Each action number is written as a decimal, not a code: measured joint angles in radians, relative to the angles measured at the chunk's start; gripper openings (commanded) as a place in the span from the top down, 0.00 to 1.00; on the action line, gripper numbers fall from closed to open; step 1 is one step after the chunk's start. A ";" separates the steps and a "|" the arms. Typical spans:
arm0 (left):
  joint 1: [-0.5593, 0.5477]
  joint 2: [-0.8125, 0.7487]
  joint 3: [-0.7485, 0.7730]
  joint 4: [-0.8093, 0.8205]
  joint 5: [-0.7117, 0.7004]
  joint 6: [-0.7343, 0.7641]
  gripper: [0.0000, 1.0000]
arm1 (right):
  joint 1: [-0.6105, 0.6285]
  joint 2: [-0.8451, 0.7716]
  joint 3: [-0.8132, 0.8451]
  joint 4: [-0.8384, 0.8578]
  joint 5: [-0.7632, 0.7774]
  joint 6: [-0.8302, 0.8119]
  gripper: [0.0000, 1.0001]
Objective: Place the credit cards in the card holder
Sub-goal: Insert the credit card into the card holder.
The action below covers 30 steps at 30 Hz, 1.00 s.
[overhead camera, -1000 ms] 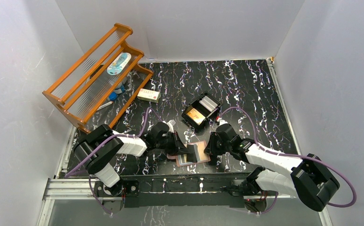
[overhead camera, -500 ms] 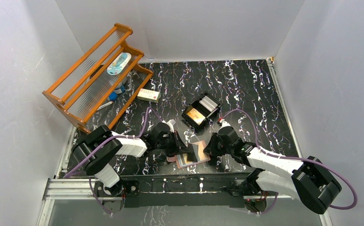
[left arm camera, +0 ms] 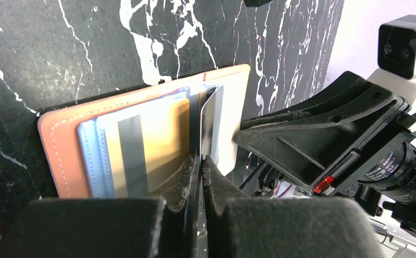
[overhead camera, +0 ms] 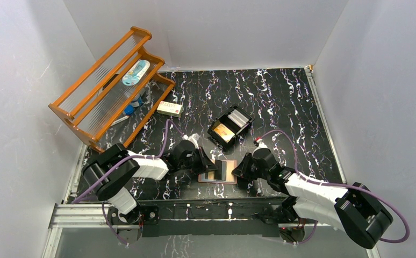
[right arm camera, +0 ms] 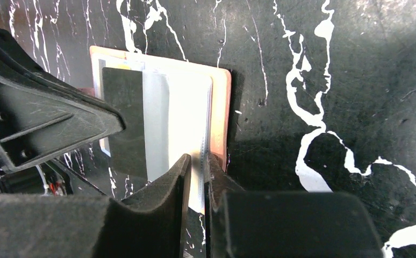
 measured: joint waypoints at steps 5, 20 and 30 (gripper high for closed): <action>-0.006 0.044 0.000 0.063 -0.002 -0.016 0.96 | -0.002 -0.004 -0.014 0.023 0.000 0.040 0.76; -0.026 -0.031 0.110 -0.170 -0.093 0.076 0.59 | 0.007 -0.122 0.071 -0.248 0.030 -0.047 0.68; -0.031 -0.009 0.136 -0.229 -0.098 0.111 0.57 | 0.007 -0.076 0.030 -0.166 0.025 -0.011 0.65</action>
